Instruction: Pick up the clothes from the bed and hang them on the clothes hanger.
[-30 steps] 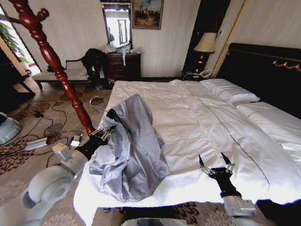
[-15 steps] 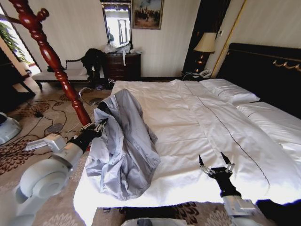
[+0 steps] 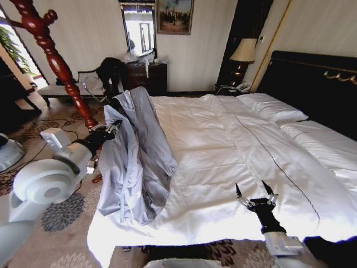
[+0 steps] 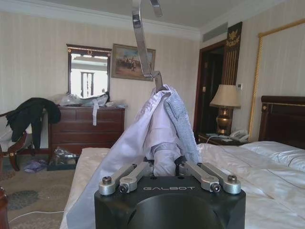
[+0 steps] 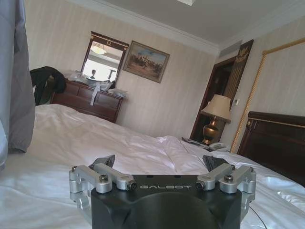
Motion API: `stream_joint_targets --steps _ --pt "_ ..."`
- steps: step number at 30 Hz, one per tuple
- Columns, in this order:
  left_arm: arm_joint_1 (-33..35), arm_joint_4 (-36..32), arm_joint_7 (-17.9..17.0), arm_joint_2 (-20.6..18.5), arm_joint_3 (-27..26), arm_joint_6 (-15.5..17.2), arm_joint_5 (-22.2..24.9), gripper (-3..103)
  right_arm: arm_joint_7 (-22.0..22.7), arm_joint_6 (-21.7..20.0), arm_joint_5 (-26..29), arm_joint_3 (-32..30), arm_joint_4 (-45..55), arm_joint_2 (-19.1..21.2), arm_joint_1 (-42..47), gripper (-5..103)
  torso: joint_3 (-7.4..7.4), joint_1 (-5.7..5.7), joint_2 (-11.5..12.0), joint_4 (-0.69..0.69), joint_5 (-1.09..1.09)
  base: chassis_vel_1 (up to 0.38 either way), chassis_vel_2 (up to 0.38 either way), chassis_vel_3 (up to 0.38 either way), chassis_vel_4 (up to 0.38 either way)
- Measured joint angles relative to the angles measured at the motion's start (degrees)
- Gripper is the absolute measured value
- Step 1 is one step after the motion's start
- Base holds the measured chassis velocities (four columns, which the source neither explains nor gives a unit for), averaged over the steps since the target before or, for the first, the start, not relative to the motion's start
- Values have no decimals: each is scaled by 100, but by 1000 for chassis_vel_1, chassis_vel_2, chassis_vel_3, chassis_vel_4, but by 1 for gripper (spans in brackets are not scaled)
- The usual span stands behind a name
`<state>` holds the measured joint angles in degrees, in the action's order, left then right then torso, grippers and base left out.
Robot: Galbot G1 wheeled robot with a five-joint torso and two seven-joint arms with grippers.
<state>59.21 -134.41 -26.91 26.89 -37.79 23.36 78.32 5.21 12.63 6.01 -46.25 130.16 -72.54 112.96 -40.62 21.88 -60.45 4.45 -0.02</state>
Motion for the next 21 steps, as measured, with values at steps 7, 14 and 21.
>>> stream_joint_targets --steps 7,14,21 --pt "-1535 356 -512 -279 663 289 1113 16 1 -2 1 0 0 1 0 100 0 0 0 4 2 0 0 0 0" --pt "-2691 803 -599 -522 1056 555 1662 16 1 -2 1 0 0 1 -1 100 0 0 0 1 1 0 0 0 0" --pt "-3812 1177 -732 -486 1603 831 2112 16 1 -3 1 1 0 1 -1 100 0 -1 0 -1 0 0 0 0 0"
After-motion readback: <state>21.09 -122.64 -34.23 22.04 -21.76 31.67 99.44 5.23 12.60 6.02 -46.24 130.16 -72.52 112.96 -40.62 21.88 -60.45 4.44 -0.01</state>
